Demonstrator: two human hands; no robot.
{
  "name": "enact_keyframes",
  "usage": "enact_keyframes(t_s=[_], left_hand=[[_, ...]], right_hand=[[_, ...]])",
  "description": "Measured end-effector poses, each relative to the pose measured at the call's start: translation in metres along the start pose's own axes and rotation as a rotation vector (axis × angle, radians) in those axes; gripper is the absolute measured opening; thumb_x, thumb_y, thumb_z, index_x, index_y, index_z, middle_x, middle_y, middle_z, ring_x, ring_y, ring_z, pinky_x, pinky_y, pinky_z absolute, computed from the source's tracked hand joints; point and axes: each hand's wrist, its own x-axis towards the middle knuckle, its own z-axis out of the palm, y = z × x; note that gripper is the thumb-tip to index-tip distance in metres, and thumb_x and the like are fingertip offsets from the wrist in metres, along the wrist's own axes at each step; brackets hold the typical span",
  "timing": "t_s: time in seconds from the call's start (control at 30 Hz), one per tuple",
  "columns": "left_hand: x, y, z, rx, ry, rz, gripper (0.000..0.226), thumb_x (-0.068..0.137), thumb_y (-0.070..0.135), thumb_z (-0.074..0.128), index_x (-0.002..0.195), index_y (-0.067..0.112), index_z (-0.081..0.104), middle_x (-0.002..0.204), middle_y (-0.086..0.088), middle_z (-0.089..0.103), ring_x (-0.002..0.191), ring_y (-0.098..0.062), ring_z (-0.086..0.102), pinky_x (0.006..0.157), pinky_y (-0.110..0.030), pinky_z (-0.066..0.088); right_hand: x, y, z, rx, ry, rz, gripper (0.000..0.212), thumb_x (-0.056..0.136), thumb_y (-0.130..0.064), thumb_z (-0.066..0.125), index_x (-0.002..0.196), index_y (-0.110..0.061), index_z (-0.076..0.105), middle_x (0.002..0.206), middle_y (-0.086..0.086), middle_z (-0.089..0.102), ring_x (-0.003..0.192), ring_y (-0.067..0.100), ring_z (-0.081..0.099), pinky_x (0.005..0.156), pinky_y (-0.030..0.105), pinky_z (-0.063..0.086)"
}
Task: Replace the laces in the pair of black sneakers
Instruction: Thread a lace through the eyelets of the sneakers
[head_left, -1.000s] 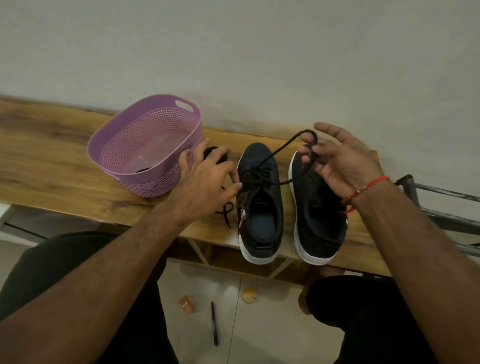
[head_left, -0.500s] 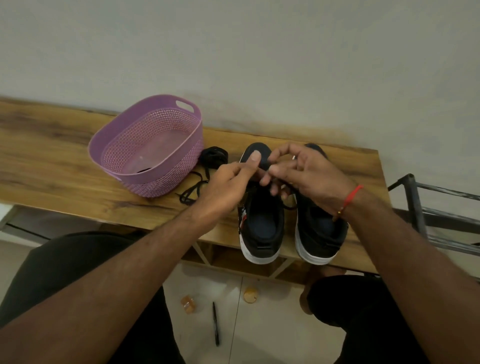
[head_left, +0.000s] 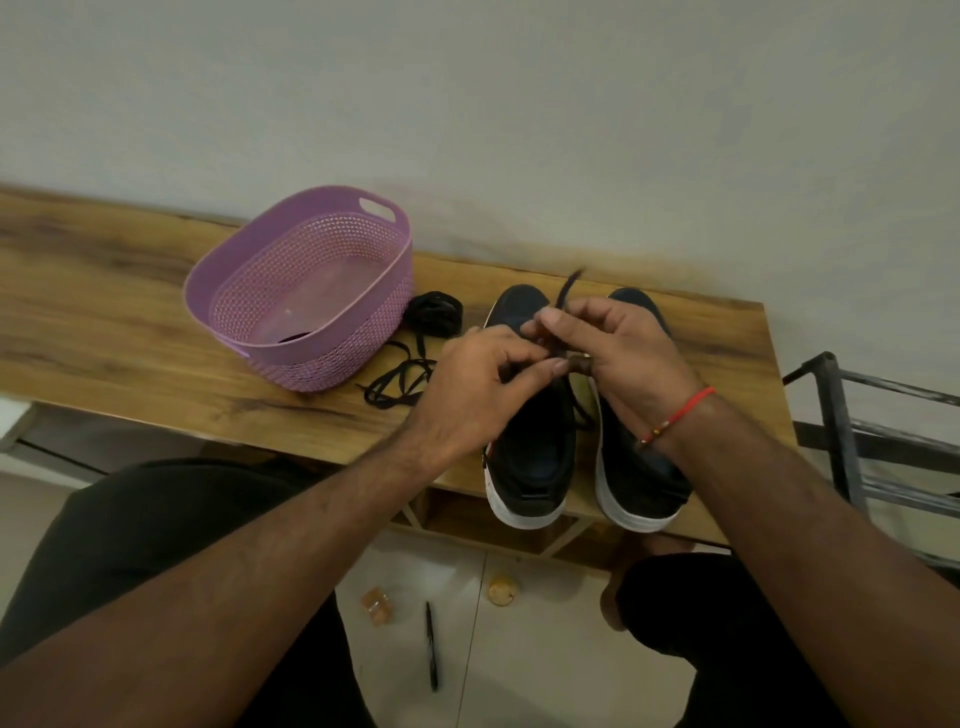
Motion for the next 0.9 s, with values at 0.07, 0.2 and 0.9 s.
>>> enact_keyframes(t_s=[0.07,0.2,0.9], left_hand=[[-0.001,0.002,0.002,-0.031,-0.017,-0.022,0.018,0.094,0.037,0.069,0.101,0.023,0.079,0.084,0.012,0.065,0.08,-0.004,0.06,0.066,-0.018,0.045],[0.002,0.0,-0.003,-0.086,0.062,-0.152,0.021,0.1,0.036,0.061,0.109,0.024,0.075,0.087,0.019,0.067,0.086,0.004,0.063,0.07,-0.008,0.045],[-0.006,-0.015,0.001,0.232,-0.026,-0.202,0.029,0.084,0.045,0.075,0.097,0.04,0.05,0.118,0.013,0.048,0.104,-0.013,0.047,0.092,-0.049,0.049]], right_hand=[[0.0,-0.002,-0.002,0.132,-0.002,0.016,0.014,0.096,-0.006,0.059,0.107,-0.007,0.069,0.101,0.015,0.075,0.09,0.024,0.071,0.078,0.033,0.059],[0.009,-0.002,-0.016,0.245,0.168,-0.005,0.019,0.101,-0.008,0.053,0.114,-0.005,0.067,0.077,0.003,0.067,0.054,0.011,0.051,0.055,0.028,0.05],[0.014,0.018,-0.028,-0.359,0.111,-0.077,0.008,0.093,-0.008,0.067,0.097,-0.016,0.068,0.08,0.005,0.074,0.066,0.014,0.065,0.06,0.024,0.054]])
